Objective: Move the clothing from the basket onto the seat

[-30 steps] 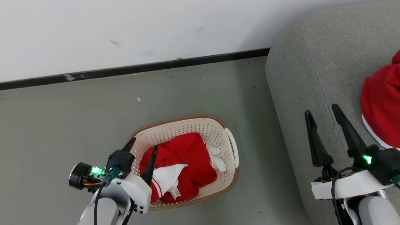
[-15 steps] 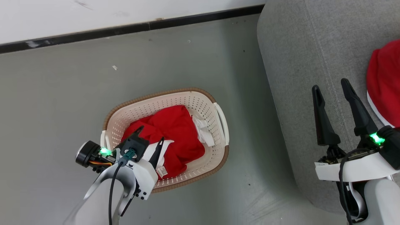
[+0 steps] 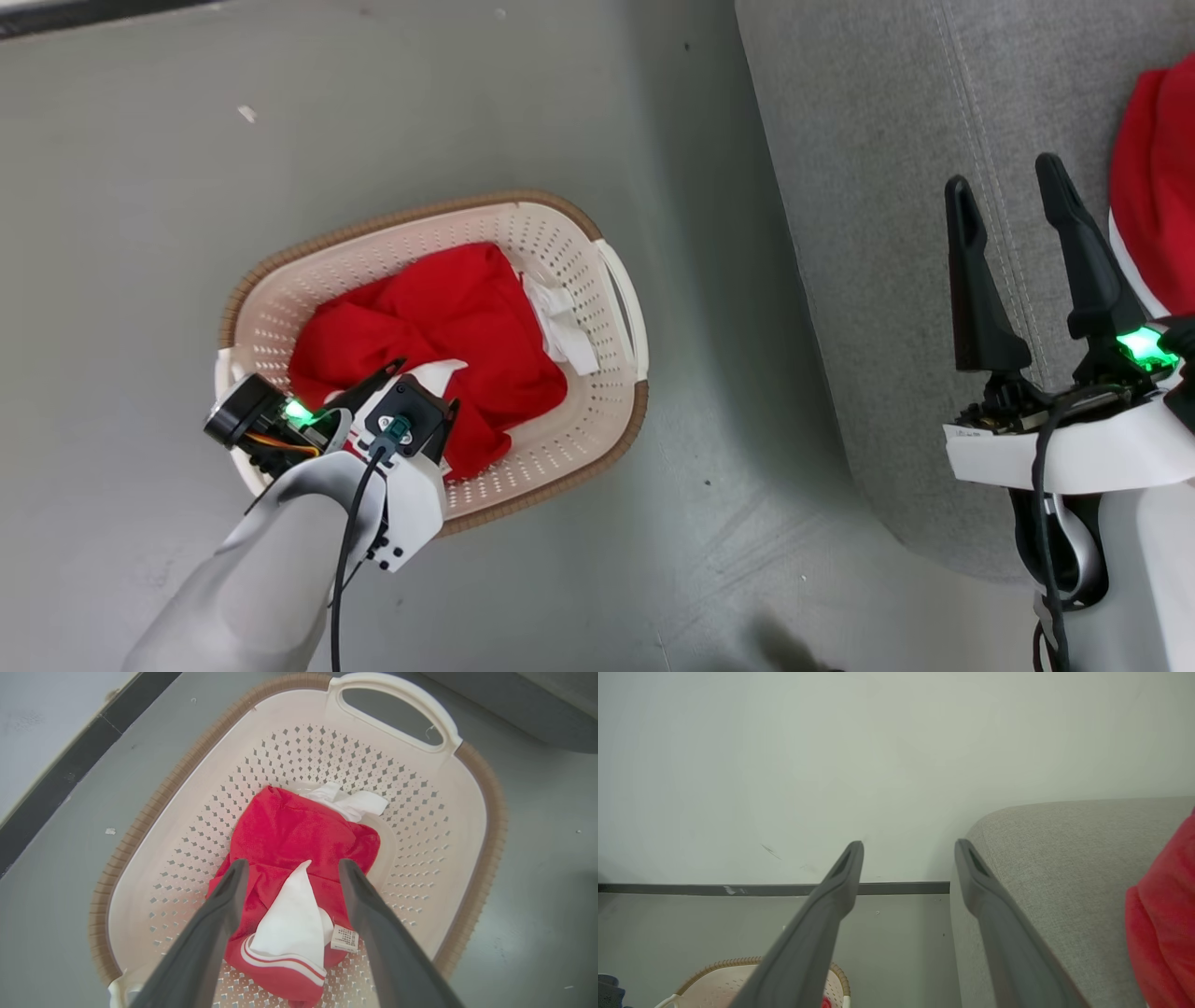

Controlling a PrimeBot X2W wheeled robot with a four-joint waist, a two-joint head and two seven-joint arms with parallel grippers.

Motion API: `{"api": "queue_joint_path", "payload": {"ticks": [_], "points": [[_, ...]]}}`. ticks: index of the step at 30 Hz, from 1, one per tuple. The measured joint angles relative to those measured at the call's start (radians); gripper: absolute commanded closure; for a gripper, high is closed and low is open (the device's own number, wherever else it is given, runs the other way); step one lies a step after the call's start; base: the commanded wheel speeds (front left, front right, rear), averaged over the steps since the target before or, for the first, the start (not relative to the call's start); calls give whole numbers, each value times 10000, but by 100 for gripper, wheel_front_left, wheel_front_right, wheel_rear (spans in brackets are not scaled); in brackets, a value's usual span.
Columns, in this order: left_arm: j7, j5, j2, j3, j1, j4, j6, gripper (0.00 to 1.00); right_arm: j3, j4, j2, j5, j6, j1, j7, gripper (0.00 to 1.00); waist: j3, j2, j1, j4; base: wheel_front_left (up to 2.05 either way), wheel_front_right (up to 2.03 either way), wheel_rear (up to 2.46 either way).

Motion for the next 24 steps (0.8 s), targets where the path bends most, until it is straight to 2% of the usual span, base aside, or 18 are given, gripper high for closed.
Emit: {"api": "queue_joint_path", "payload": {"ticks": [24], "points": [[349,800,650,-301,-1455,1494,-59,0,529,-77,-2,807,0,-1289,0,0,1980,0,0,-1147,0,0,0]]}}
